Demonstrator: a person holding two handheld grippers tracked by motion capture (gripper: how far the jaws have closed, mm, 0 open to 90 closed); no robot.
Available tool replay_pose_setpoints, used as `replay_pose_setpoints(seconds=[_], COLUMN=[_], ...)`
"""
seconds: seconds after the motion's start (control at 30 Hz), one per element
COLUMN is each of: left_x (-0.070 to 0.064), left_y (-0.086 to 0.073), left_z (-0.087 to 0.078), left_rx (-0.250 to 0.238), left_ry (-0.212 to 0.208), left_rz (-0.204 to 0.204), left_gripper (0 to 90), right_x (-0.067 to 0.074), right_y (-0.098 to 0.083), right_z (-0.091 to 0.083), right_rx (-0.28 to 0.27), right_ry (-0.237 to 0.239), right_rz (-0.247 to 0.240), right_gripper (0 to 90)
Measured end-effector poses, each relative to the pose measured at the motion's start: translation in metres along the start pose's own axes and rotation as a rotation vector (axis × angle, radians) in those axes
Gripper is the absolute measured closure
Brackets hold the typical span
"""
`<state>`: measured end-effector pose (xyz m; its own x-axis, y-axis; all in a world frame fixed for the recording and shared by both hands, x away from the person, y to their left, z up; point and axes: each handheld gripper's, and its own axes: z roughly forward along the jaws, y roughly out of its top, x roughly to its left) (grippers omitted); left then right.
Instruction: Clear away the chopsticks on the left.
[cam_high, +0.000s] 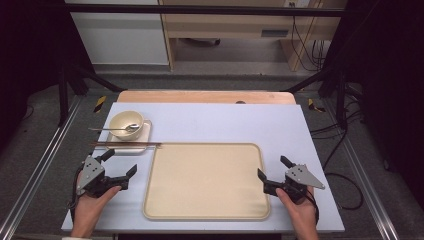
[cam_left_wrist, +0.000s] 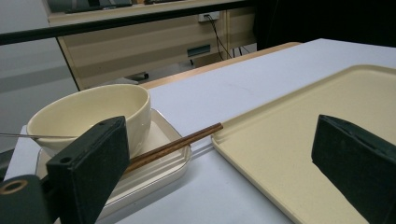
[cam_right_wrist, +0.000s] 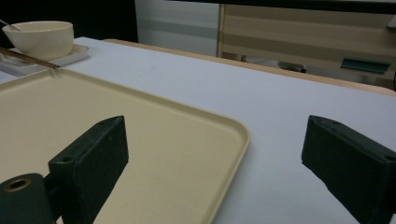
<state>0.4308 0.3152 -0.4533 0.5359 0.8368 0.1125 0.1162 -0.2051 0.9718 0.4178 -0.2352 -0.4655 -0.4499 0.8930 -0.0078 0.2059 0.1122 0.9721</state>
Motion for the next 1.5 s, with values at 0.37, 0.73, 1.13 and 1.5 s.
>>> replay_pose_setpoints(seconds=[0.37, 0.73, 1.13, 1.5], left_x=[0.014, 0.05, 0.074, 0.09], left_y=[0.001, 0.017, 0.027, 0.038], left_z=[-0.001, -0.002, -0.002, 0.009], left_rx=[0.093, 0.356, 0.462, 0.562], left_ry=[-0.015, 0.022, 0.037, 0.005], left_rz=[0.064, 0.358, 0.535, 0.668], left_gripper=[6.4, 12.4, 23.0, 27.0], right_x=[-0.013, -0.013, -0.012, -0.013], right_y=[-0.003, -0.002, -0.002, -0.001], right_z=[-0.008, -0.012, -0.012, -0.014], right_rx=[0.003, 0.03, 0.026, 0.013], right_ry=[-0.057, -0.098, -0.102, -0.119], right_rz=[0.037, 0.006, 0.006, -0.005], right_gripper=[8.9, 11.5, 12.8, 14.9])
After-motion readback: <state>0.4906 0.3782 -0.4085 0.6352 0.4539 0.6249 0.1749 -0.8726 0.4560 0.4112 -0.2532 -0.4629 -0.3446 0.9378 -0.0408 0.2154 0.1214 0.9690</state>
